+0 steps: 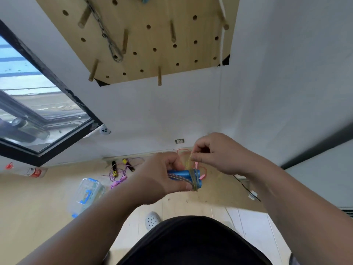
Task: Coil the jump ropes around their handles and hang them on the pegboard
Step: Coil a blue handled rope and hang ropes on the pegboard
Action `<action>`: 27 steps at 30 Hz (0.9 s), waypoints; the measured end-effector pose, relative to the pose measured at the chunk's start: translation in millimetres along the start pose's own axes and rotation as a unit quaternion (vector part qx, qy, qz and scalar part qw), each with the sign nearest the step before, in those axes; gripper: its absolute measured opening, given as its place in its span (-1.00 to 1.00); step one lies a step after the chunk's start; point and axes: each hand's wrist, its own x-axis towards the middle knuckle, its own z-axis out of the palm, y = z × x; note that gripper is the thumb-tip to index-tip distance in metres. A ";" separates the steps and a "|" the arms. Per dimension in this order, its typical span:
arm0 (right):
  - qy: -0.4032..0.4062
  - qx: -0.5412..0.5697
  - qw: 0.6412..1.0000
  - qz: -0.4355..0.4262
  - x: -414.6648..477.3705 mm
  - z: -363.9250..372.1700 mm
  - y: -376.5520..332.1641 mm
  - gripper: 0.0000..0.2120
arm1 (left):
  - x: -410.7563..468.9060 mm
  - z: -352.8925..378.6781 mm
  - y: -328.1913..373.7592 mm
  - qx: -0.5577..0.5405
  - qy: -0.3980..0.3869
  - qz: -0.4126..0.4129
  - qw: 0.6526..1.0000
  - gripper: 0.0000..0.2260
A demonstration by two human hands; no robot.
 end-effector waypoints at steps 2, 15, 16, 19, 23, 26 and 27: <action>0.016 -0.025 0.999 -0.011 1.4 4.0 -12.8 -0.83 | 5.1 1.7 -7.0 0.073 0.049 -0.006 0.996 -0.68; 0.179 0.209 0.961 -0.015 -31.1 35.3 -12.2 -0.77 | 16.0 -1.8 3.1 -0.279 0.102 -0.084 0.951 -0.71; 0.187 0.221 0.957 -0.014 -32.8 34.5 -11.4 -0.75 | 16.6 -1.4 5.6 -0.271 0.103 -0.077 0.954 -0.70; 0.215 0.255 0.943 -0.013 -37.3 31.2 -8.6 -0.76 | 21.2 4.0 14.2 -0.297 0.125 -0.064 0.944 -0.71; 0.230 0.287 0.930 0.007 -41.2 28.8 0.5 -0.88 | 30.0 2.3 19.2 -0.417 0.159 -0.060 0.893 -0.73; 0.220 0.317 0.923 0.009 -42.7 28.4 9.2 -0.88 | 30.3 1.5 23.1 -0.463 0.119 -0.045 0.877 -0.73; 0.215 0.320 0.923 0.006 -42.4 27.7 12.6 -0.87 | 29.0 3.7 24.8 -0.482 0.094 -0.040 0.870 -0.71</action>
